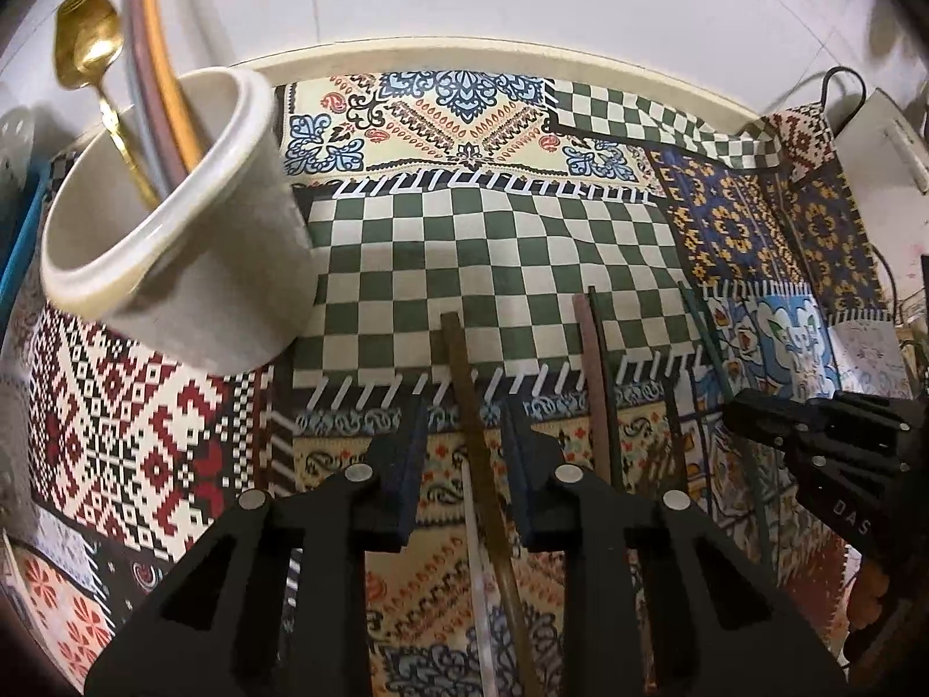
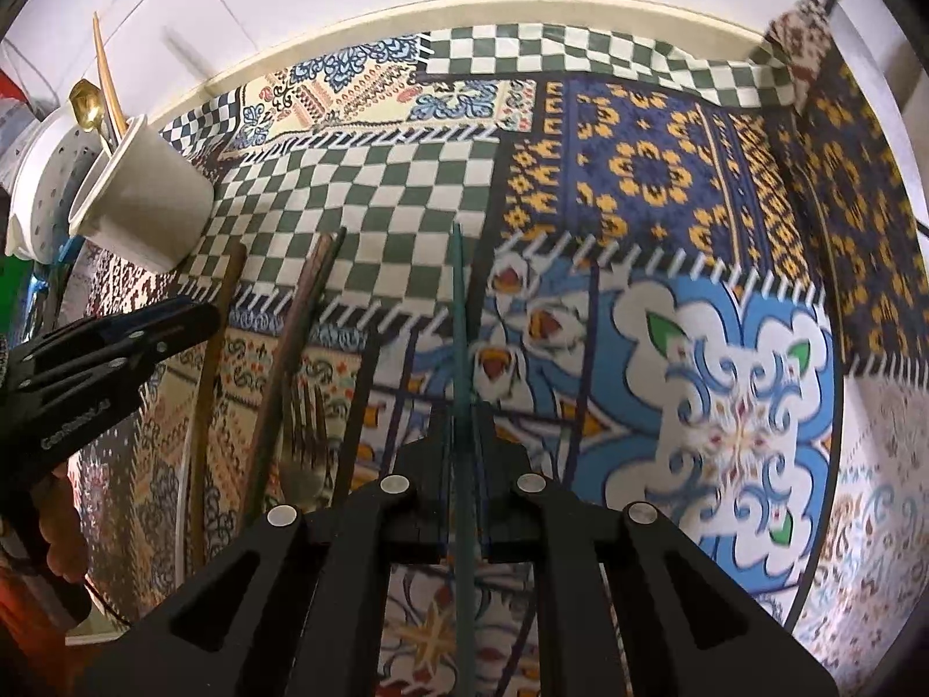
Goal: Organize utensils
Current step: 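Grasp the teal chopstick with the right tool while the left tool grasps the brown chopstick, then lift both chopsticks upright and carry them over the white cup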
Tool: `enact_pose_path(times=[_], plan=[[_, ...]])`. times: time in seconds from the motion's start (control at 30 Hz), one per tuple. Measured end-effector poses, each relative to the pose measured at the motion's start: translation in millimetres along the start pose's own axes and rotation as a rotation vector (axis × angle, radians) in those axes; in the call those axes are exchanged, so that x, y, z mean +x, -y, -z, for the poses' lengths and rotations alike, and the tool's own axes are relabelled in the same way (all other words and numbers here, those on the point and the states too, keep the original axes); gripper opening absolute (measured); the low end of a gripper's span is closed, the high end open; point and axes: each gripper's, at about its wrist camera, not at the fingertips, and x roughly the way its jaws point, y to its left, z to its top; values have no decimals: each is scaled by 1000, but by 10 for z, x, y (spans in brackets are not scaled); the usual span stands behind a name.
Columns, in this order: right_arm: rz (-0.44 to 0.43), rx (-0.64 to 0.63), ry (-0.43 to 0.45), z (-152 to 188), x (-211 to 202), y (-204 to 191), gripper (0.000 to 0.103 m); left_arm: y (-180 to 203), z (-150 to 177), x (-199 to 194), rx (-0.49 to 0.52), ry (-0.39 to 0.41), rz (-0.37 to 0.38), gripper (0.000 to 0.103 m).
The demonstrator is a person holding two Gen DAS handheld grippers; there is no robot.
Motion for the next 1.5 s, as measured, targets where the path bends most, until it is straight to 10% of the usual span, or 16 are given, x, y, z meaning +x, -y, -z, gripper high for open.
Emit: enact_pose_path(times=[0.63, 1.5], plan=[[1, 15, 57, -48, -50, -123, 5, 237, -176, 180, 48, 7, -14, 6], [-19, 33, 350, 320, -1367, -321, 5, 250, 515, -1455, 61, 309, 116, 5]])
